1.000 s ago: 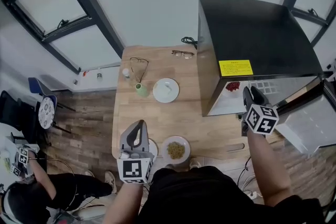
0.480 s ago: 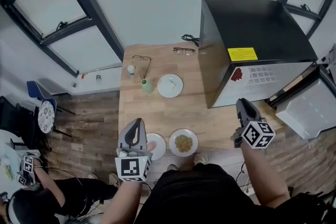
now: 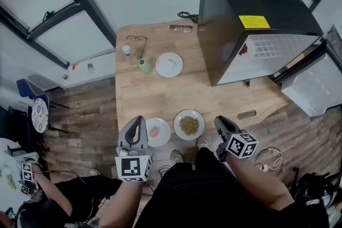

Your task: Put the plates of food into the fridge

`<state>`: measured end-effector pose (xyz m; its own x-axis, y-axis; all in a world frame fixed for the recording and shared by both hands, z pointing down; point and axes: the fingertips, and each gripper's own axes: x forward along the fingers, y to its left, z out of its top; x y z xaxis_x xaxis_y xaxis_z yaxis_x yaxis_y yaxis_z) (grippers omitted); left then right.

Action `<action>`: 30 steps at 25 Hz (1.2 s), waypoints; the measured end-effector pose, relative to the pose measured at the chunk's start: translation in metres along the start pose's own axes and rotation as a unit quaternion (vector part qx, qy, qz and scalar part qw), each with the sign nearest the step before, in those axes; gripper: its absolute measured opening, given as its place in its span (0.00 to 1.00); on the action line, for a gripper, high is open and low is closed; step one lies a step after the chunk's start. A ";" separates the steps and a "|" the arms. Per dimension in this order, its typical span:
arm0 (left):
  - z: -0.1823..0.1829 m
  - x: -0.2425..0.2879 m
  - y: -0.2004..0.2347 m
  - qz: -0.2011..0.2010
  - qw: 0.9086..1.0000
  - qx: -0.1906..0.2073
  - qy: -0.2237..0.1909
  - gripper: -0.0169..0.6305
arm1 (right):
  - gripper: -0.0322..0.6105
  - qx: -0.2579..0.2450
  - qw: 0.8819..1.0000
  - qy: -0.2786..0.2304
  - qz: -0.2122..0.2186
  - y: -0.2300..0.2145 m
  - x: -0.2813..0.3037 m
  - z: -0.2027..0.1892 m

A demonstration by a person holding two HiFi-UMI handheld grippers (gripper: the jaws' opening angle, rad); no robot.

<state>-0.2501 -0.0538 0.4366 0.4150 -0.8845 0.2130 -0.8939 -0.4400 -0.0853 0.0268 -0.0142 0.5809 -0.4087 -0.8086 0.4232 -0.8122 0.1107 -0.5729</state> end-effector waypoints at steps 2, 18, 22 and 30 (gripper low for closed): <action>-0.006 -0.004 0.002 -0.004 1.000 -0.001 0.004 0.03 | 0.18 0.026 1.000 0.006 -0.014 -0.004 -0.001 -0.026; -0.029 -0.047 0.026 -0.025 0.997 0.057 0.045 0.03 | 0.38 0.226 0.972 0.060 -0.015 -0.030 0.042 -0.156; -0.027 -0.049 0.029 -0.018 0.997 0.056 0.059 0.03 | 0.36 0.267 0.962 0.044 -0.031 -0.042 0.050 -0.161; -0.034 -0.058 0.039 -0.012 0.997 0.051 0.056 0.03 | 0.13 0.322 0.947 0.014 0.014 -0.026 0.059 -0.152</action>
<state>-0.3146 -0.0144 0.4542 0.4095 -0.8532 0.3231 -0.8600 -0.4792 -0.1753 -0.0391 0.0227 0.7275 -0.4451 -0.7938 0.4145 -0.3825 -0.2500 -0.8895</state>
